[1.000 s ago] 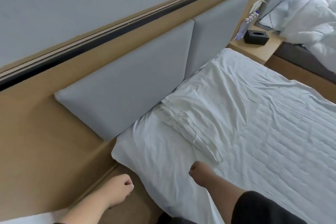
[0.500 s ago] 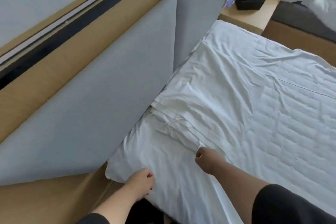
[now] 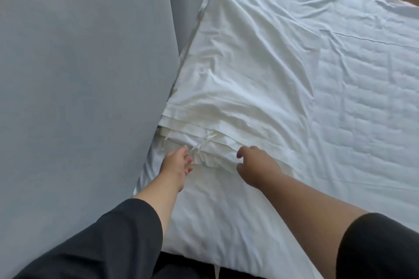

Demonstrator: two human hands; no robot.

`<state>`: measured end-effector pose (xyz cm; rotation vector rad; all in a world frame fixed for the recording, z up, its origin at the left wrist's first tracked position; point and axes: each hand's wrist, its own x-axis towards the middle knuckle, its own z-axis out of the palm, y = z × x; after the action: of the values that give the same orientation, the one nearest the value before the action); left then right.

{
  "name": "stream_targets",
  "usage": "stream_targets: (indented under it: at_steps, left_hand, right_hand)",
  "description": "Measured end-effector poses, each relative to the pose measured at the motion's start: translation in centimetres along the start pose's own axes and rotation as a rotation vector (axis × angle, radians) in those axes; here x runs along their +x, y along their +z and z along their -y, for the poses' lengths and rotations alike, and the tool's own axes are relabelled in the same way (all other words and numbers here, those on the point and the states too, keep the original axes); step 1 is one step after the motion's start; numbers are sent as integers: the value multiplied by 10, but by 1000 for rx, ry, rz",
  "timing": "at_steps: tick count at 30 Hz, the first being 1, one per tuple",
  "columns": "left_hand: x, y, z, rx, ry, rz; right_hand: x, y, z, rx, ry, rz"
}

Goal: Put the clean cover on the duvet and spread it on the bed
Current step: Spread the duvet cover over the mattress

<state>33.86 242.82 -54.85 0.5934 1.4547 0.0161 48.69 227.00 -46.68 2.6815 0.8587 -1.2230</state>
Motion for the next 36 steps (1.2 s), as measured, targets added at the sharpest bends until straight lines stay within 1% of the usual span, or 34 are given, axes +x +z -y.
stream_targets:
  at_steps: [3,5,7,9,11,13,14,15,16,17,18,19,20,22,23,25,26,27,28,30,31,34,36]
  left_hand:
    - [25,7,-19,-181,-23,-11]
    - [39,13,-33,-298,-58,-12]
    - [49,21,-45,-381,-95,9]
    - [46,37,-57,-377,-91,47]
    - [33,59,-66,-264,7,11]
    - [8,80,-70,38,159,-29]
    - [-8,89,-70,224,271,4]
    - [-25,96,-69,386,399,83]
    - [-43,103,-69,515,522,185]
    - [-59,108,-68,592,613,283]
    - [-72,114,-67,629,662,365]
    - [-84,119,-67,663,689,406]
    - [-97,125,-67,714,717,406]
    - [-120,133,-65,848,792,398]
    - [-132,137,-63,902,861,400]
    - [-153,143,-61,988,1074,411]
    - [-162,144,-60,1069,1167,410]
    - [-171,145,-60,1178,1220,412]
    - [-177,145,-59,1269,1224,420]
    - [-191,141,-57,1375,1160,454]
    - [-201,140,-56,1396,1162,471]
    - [-241,139,-52,1351,1253,528]
    - [-275,138,-51,1268,1333,545]
  right_hand:
    - [30,-7,16,-64,-25,-86]
    - [47,-6,18,-87,-17,-98]
    - [56,1,15,-33,7,-59]
    - [56,8,7,51,16,9]
    - [50,12,-1,151,9,56]
    - [40,4,-5,332,-9,30]
    - [34,-5,-3,443,-31,-27]
    - [25,-18,0,578,-50,-97]
    - [17,-33,5,744,-65,-154]
    - [8,-50,11,926,-79,-173]
    - [1,-66,13,1102,-87,-150]
    - [-7,-83,15,1230,-94,-115]
    - [-15,-100,15,1278,-99,-85]
    - [-29,-129,18,1220,-99,-58]
    - [-35,-139,19,1173,-68,-70]
    - [-41,-151,18,1019,22,-157]
    - [-44,-154,16,915,69,-217]
    - [-50,-157,14,833,110,-283]
    - [-55,-159,10,801,144,-341]
    - [-73,-162,1,876,177,-384]
    - [-84,-163,-4,920,180,-387]
    - [-126,-172,-15,977,149,-428]
    - [-160,-184,-21,1052,119,-460]
